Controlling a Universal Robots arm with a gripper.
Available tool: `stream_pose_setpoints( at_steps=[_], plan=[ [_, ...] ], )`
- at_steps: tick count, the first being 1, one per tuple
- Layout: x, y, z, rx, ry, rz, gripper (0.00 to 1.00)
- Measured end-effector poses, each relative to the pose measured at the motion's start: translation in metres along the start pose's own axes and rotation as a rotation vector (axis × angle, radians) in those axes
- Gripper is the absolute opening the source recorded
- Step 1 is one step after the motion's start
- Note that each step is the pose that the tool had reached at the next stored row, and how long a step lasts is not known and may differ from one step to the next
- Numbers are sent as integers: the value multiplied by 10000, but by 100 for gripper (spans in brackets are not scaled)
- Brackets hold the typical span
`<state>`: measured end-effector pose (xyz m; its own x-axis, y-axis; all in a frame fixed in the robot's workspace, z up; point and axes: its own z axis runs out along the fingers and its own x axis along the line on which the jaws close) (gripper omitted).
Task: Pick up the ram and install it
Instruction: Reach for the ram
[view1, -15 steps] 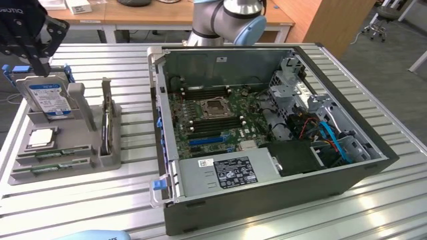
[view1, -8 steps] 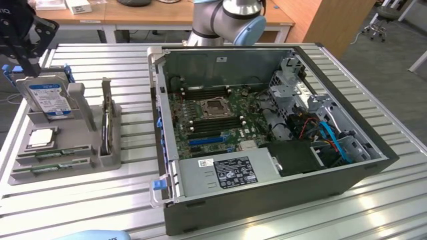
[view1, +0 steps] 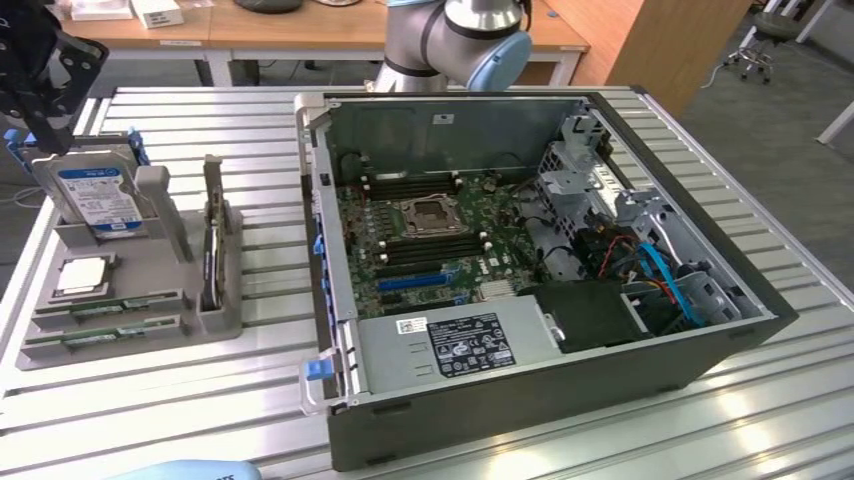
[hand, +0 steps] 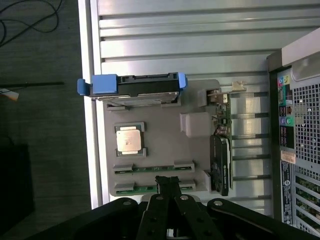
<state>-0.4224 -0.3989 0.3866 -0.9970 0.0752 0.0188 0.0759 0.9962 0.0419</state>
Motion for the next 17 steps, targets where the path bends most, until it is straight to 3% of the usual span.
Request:
stream_pose_setpoints(
  at_steps=[7, 17],
  plan=[
    [2, -1, 0, 1, 0, 2, 10],
    [-4, -72, -2, 0, 0, 2, 10]
  ],
)
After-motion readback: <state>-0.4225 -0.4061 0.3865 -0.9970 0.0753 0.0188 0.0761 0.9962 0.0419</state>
